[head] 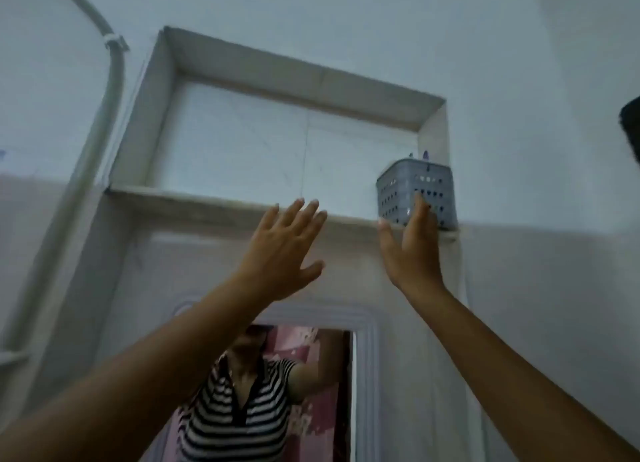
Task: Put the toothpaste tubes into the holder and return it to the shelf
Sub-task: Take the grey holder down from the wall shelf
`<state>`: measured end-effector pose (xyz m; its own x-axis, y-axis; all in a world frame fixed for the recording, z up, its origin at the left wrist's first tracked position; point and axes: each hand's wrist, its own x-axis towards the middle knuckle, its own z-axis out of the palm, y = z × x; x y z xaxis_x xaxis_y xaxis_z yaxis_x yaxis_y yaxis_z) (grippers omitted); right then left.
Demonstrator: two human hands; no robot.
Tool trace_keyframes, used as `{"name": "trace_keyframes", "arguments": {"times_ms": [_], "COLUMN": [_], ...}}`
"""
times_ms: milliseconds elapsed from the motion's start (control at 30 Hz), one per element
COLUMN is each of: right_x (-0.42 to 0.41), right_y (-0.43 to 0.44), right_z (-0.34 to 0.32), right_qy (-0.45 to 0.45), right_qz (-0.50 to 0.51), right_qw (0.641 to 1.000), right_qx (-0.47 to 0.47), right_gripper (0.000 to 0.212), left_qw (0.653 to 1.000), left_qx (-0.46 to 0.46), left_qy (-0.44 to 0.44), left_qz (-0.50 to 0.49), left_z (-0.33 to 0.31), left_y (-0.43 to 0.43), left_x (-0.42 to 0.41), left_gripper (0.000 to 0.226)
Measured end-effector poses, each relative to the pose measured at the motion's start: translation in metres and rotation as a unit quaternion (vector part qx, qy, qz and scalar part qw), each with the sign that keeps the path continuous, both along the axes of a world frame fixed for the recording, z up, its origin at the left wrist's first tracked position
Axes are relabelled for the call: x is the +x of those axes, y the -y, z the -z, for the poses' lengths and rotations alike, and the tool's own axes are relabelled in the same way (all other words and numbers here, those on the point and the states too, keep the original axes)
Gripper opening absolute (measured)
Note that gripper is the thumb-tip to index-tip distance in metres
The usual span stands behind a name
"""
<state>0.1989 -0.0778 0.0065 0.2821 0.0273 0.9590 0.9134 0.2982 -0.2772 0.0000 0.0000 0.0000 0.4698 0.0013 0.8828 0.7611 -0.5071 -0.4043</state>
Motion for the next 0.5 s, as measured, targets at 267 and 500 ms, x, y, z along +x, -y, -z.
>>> {"name": "trace_keyframes", "arguments": {"times_ms": [267, 500], "right_x": [0.028, 0.025], "right_y": [-0.025, -0.033], "right_z": [-0.067, -0.086], "right_qy": [-0.164, -0.186], "right_qz": [0.15, 0.151], "right_qw": [0.972, 0.967], "right_qx": [-0.074, -0.083], "right_gripper": [0.105, 0.12], "left_qw": [0.999, 0.996], "left_qx": [-0.019, -0.022], "left_qy": [0.019, 0.025], "left_qz": [0.027, 0.078], "left_z": [-0.015, -0.015], "left_y": [-0.037, -0.044], "left_x": [0.02, 0.019], "left_gripper": [0.093, 0.098]}}
